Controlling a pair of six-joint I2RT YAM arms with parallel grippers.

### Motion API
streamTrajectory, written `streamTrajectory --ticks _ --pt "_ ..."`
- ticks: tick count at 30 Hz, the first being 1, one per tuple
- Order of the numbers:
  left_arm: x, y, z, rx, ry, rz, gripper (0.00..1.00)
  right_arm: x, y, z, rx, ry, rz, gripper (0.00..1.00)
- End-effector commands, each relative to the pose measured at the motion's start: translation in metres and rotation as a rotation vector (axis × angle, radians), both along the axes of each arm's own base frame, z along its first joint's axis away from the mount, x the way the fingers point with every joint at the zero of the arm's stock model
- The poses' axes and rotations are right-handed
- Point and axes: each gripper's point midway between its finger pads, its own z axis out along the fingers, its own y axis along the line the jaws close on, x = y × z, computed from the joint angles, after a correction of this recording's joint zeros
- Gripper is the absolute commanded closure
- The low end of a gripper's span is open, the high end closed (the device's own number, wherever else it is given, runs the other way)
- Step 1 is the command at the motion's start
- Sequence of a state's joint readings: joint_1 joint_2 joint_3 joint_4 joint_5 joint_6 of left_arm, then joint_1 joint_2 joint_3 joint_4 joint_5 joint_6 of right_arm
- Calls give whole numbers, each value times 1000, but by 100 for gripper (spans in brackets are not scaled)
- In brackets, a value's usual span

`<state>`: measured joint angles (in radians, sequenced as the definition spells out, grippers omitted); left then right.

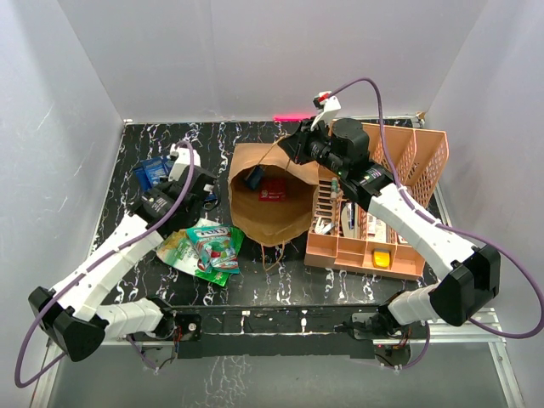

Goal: Take the snacks out of the paper bag
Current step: Place the snack at the center of the board.

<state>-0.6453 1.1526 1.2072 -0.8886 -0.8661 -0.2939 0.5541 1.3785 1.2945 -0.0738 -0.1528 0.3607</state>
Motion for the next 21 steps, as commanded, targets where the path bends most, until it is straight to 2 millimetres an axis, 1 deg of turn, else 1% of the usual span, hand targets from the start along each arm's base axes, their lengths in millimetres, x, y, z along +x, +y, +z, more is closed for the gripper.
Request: streamTrajectory --ticks 1,4,8,12,18,21 --pt "-23 11 -20 -17 74 70 100 -1 -8 33 52 -101 -20 92" --pt "-24 2 -41 -27 139 20 100 -1 -8 31 52 -94 -16 92" --pt "-27 -14 -70 -105 193 -8 100 -2 -8 31 54 -91 -12 92" --pt "-25 -30 -86 -197 190 -43 100 -4 -10 32 55 -94 -16 92" --pt "-24 -52 -104 -301 208 -95 100 -4 -12 33 56 -95 -17 92" --pt "-25 -60 -113 -347 216 -101 100 -4 -11 34 56 -94 -10 92"
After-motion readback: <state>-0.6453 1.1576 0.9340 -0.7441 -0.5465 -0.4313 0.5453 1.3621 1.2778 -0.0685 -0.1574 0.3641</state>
